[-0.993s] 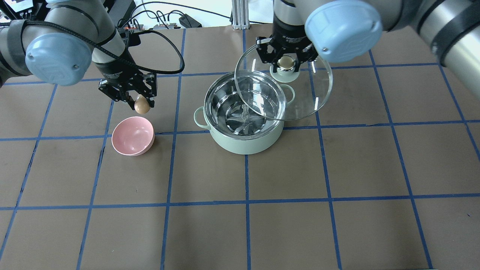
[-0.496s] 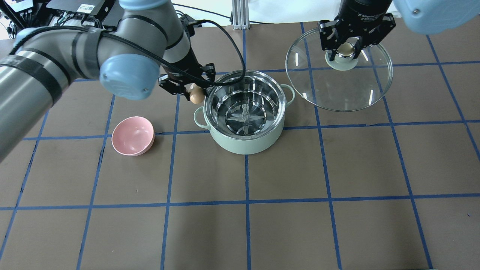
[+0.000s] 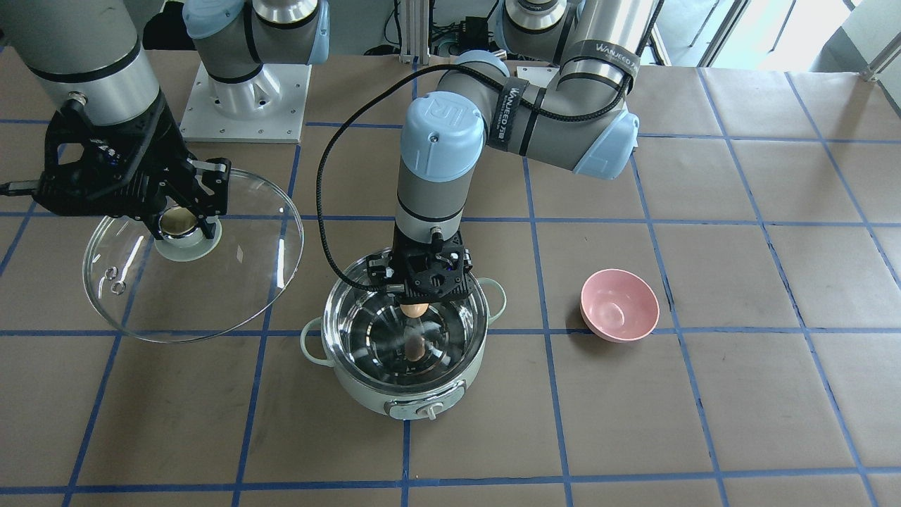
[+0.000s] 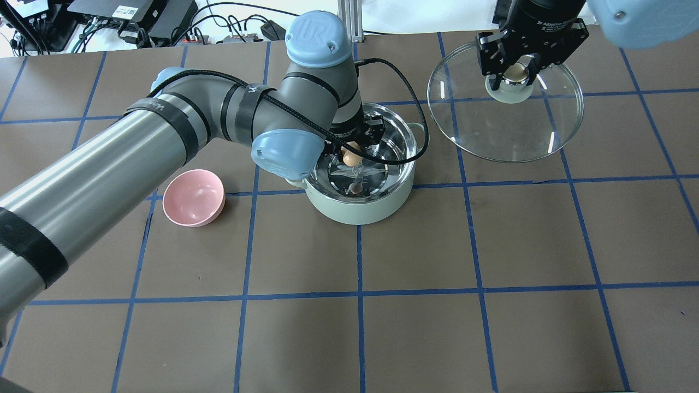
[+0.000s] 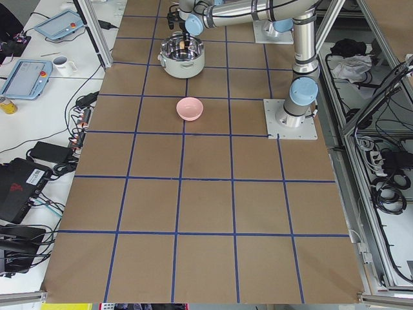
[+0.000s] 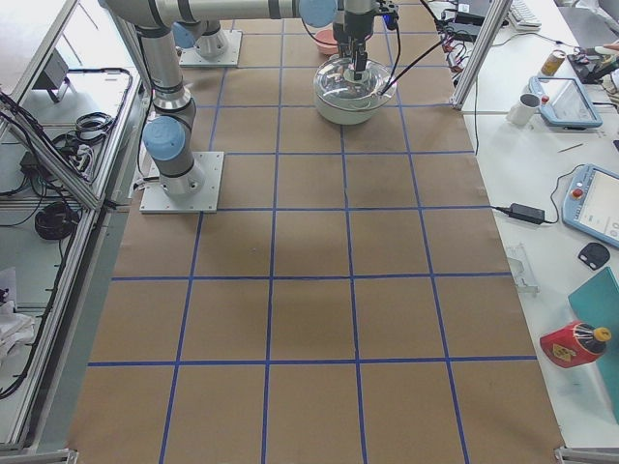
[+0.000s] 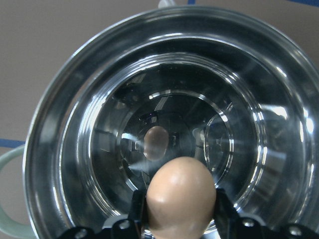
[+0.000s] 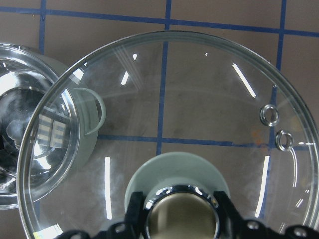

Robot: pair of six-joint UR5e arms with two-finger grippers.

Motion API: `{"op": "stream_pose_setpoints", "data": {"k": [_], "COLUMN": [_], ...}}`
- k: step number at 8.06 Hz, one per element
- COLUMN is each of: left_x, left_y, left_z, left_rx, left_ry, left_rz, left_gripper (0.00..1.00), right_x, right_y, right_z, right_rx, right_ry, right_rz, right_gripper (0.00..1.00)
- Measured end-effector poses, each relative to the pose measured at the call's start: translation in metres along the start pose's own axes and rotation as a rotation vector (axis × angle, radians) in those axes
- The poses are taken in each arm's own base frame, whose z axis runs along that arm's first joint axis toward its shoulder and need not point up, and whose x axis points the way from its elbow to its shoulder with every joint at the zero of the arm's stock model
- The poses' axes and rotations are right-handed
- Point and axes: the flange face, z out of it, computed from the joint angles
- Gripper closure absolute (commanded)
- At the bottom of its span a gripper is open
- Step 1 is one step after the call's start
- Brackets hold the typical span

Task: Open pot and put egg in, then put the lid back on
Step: 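Carry the egg with the left gripper down into the open pot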

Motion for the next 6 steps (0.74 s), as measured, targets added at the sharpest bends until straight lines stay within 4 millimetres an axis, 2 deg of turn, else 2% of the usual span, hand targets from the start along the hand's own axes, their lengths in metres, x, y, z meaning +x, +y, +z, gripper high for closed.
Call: {"op": "stream_pose_setpoints", "data": {"k": [2,4,6], "left_x": [0.008,0.009,0.009], "left_y": [0.000,-0.002,-0.002], "left_z": [0.026,0.044,0.049], "left_rx": [-0.018,-0.026,-0.027], "left_ry": [-0.010,-0.013,-0.018], "left_rz": [0.005,0.005,0.006], "left_gripper": [1.00,0.80,0.48], "right_x": [0.002,0.002,0.003], "right_y": [0.000,0.000,0.001], "right_z": [0.001,0.002,0.002], "right_rx": [-0.003,-0.007,-0.010], "right_ry": [0.001,0.002,0.001], "right_rz": [-0.007,-0.008,-0.008], "right_gripper": [1.00,1.00,1.00]}}
